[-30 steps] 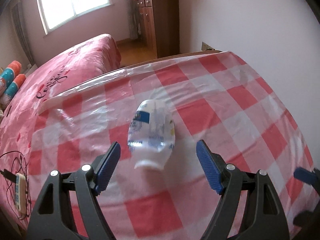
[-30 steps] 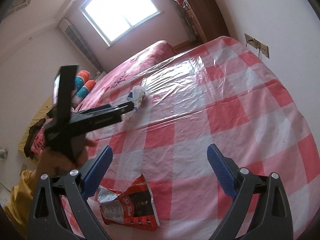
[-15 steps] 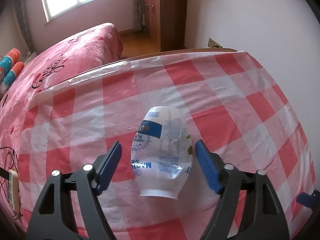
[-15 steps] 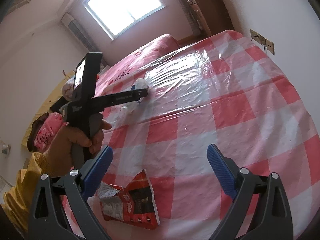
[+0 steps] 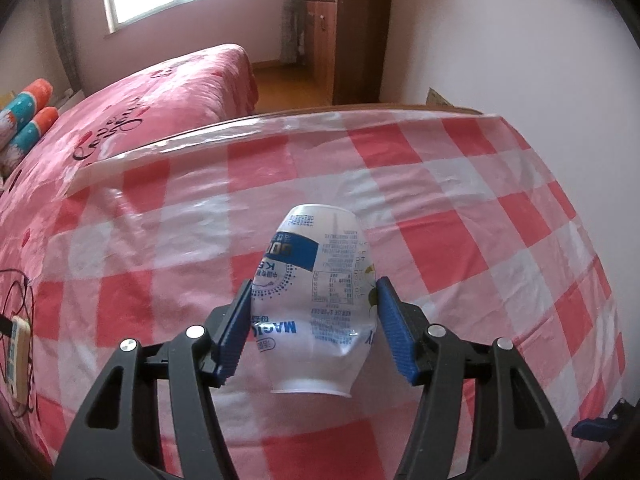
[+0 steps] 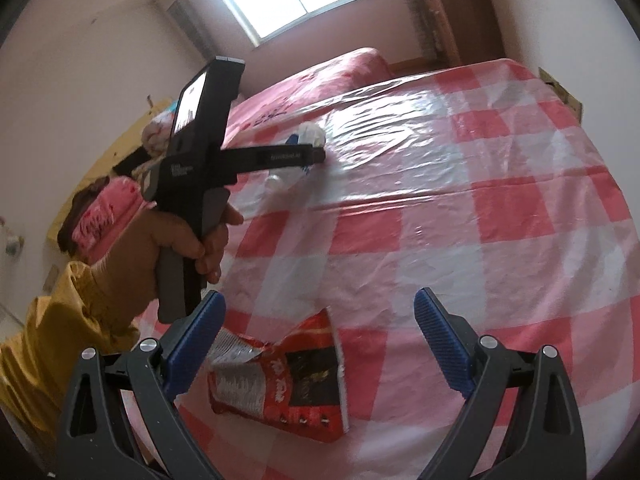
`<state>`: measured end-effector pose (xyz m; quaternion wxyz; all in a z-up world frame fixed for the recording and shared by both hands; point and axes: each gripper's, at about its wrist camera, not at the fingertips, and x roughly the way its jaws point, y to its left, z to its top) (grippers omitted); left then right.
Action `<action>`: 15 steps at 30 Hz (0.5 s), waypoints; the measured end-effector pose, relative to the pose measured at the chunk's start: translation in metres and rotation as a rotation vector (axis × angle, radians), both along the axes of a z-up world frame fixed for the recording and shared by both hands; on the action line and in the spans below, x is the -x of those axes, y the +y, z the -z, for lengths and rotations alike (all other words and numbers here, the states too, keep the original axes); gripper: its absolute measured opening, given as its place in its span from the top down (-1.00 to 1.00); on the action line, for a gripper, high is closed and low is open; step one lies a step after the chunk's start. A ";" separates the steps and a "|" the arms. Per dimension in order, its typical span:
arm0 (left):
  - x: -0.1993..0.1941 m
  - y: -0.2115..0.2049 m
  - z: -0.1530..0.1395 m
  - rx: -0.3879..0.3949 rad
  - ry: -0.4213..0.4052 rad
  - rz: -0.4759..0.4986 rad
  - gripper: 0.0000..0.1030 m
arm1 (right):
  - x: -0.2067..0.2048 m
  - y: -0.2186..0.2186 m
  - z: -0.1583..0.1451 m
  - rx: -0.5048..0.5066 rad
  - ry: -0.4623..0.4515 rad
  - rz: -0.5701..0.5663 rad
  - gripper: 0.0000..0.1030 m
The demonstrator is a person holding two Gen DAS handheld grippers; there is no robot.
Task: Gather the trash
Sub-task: 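Grasp the red Teh Tarik sachet with the right gripper and lift it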
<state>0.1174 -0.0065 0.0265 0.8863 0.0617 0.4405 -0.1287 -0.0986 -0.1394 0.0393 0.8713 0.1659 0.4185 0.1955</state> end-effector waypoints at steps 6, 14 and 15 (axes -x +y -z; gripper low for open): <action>0.031 0.025 -0.007 0.019 -0.012 -0.020 -0.19 | 0.000 0.010 0.006 0.018 0.019 -0.055 -0.83; 0.094 0.055 -0.008 0.049 -0.002 -0.033 -0.19 | 0.000 0.014 0.005 0.033 0.017 -0.093 -0.83; 0.102 0.058 -0.009 0.048 -0.004 -0.030 -0.19 | 0.001 0.013 0.004 0.030 0.013 -0.093 -0.83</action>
